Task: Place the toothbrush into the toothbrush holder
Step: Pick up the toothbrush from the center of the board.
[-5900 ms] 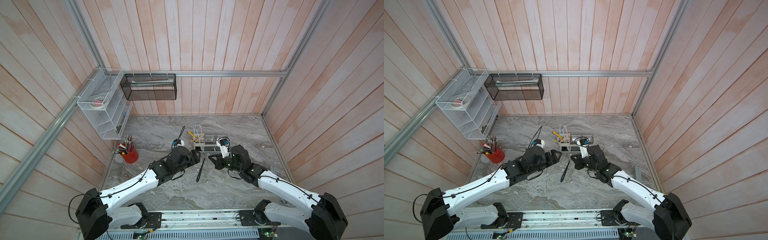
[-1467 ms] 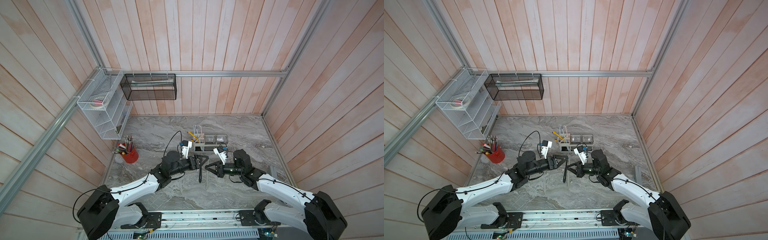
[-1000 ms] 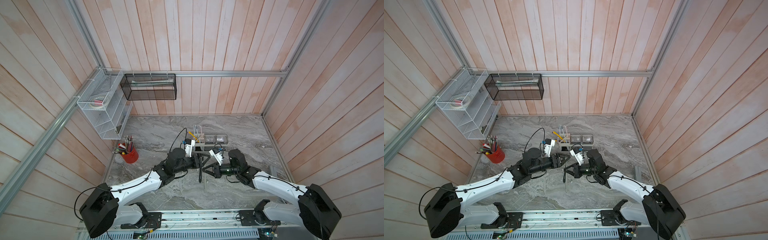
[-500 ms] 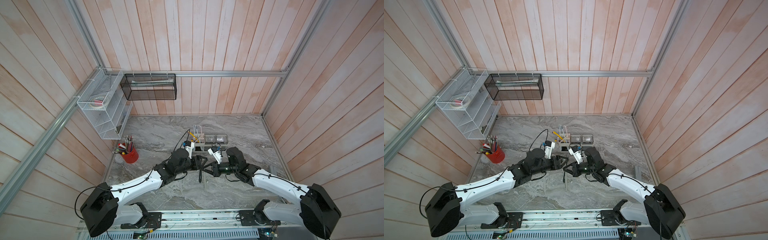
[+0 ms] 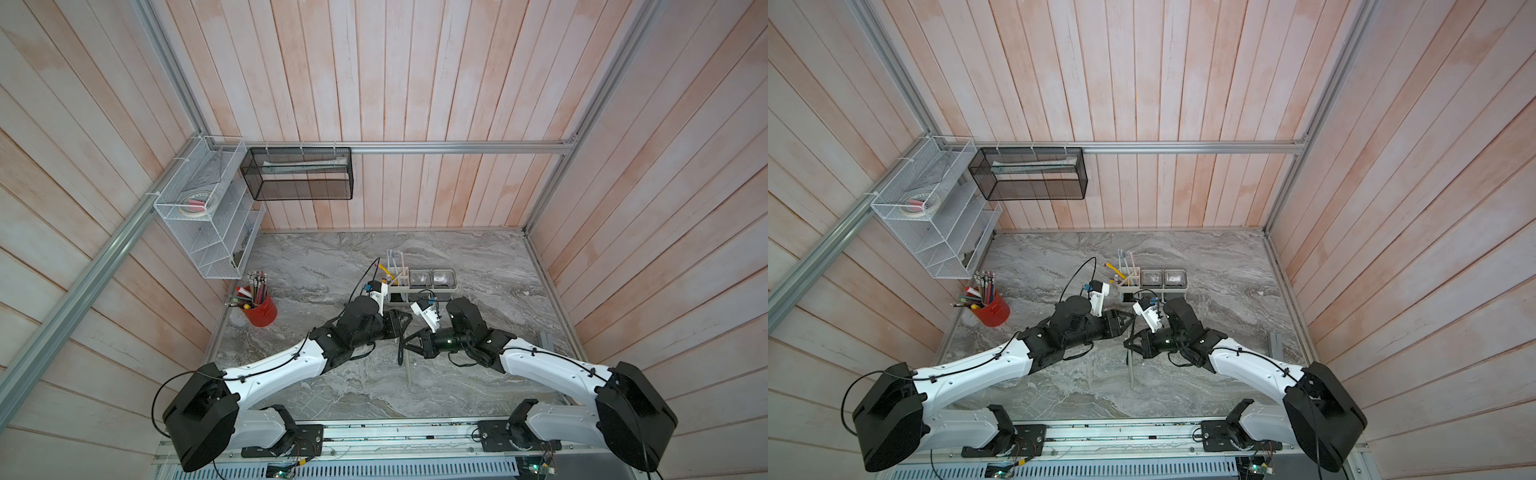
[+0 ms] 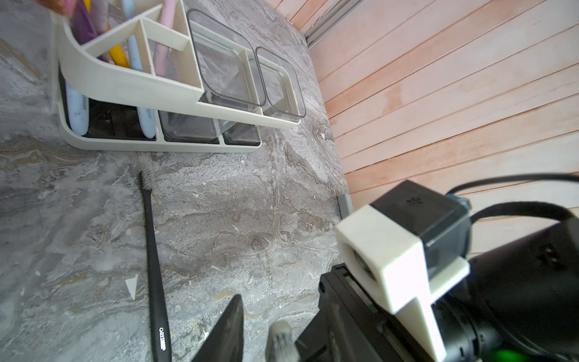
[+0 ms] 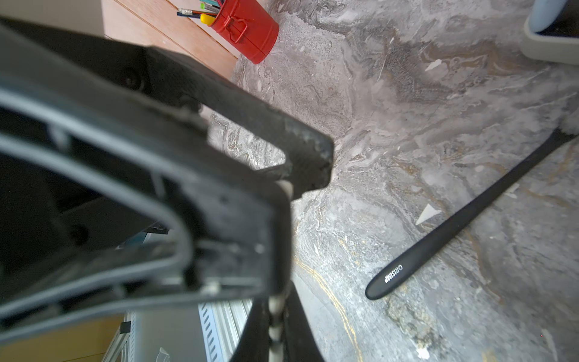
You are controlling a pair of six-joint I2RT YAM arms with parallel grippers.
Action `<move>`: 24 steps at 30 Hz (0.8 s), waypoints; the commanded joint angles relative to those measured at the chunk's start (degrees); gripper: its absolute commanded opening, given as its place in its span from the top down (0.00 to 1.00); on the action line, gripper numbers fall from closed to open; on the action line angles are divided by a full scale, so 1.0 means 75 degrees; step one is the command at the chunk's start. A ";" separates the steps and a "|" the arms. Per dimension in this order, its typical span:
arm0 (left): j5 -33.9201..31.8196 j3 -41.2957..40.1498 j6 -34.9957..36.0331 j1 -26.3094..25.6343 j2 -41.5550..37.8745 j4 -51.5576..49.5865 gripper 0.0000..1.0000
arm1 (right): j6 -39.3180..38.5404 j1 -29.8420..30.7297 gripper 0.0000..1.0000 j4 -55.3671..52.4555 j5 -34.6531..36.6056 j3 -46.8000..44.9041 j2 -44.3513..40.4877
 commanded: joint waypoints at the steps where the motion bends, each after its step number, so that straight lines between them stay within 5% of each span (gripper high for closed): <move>1: -0.0073 0.0145 0.0115 -0.0046 0.0094 -0.0115 0.57 | 0.0022 -0.0014 1.00 -0.0244 0.0180 0.0318 0.0129; 24: -0.0364 0.0421 0.0268 -0.0117 0.0232 -0.0508 0.78 | 0.0187 -0.0014 1.00 -0.0281 0.0100 0.0454 0.0190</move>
